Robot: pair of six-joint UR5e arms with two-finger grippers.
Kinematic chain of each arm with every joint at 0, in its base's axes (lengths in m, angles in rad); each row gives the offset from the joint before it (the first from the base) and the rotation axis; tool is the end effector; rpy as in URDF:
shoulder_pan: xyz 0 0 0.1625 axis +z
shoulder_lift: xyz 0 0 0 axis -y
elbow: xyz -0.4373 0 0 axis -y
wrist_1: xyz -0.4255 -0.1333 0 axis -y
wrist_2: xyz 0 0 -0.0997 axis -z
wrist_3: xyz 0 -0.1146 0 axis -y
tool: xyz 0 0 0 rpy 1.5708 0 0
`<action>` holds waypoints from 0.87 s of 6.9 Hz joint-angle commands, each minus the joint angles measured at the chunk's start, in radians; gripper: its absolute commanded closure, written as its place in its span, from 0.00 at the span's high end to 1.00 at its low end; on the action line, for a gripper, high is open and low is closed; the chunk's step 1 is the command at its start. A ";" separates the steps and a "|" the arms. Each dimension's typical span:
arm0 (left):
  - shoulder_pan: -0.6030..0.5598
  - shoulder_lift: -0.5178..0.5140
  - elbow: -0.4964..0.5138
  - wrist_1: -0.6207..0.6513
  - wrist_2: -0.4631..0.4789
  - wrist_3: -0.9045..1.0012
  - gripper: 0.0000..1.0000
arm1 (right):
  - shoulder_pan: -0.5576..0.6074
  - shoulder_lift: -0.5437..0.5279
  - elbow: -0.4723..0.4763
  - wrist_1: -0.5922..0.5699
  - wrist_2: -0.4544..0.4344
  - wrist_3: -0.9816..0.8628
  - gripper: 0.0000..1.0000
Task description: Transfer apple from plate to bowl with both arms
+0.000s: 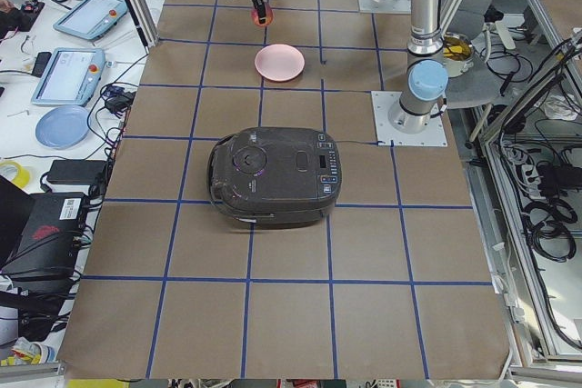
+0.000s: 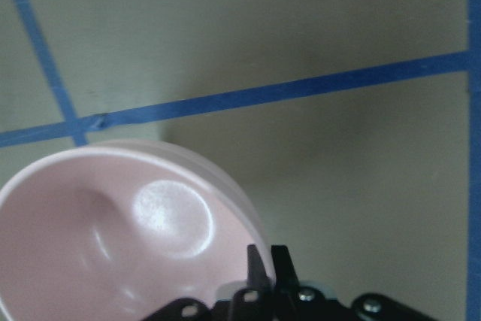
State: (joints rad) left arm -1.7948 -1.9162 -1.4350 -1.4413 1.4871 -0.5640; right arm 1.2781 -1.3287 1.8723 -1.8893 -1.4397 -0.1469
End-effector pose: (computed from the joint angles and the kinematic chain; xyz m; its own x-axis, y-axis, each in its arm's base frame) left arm -0.2847 -0.6064 0.3636 -0.9407 -0.3380 0.0276 -0.3331 0.9362 0.1122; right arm -0.0141 -0.5606 0.2340 -0.9719 0.1740 -0.1587 0.1405 0.9692 0.2021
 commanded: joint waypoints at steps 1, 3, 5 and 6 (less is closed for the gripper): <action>-0.003 -0.007 -0.001 0.002 -0.014 -0.060 0.02 | 0.221 -0.011 -0.036 0.052 0.074 0.052 0.00; -0.008 -0.010 -0.004 0.012 -0.067 -0.155 0.00 | 0.373 0.012 0.038 -0.116 0.078 0.110 0.00; -0.041 -0.012 -0.008 0.030 -0.163 -0.338 0.00 | 0.374 0.013 0.123 -0.182 0.075 0.122 0.00; -0.043 -0.012 -0.025 0.030 -0.236 -0.394 0.00 | 0.374 0.002 0.117 -0.180 0.071 0.127 0.56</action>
State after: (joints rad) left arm -1.8311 -1.9278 -1.4470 -1.4156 1.3256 -0.8735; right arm 1.6495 -1.3192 1.9780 -2.0599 -1.3651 -0.0265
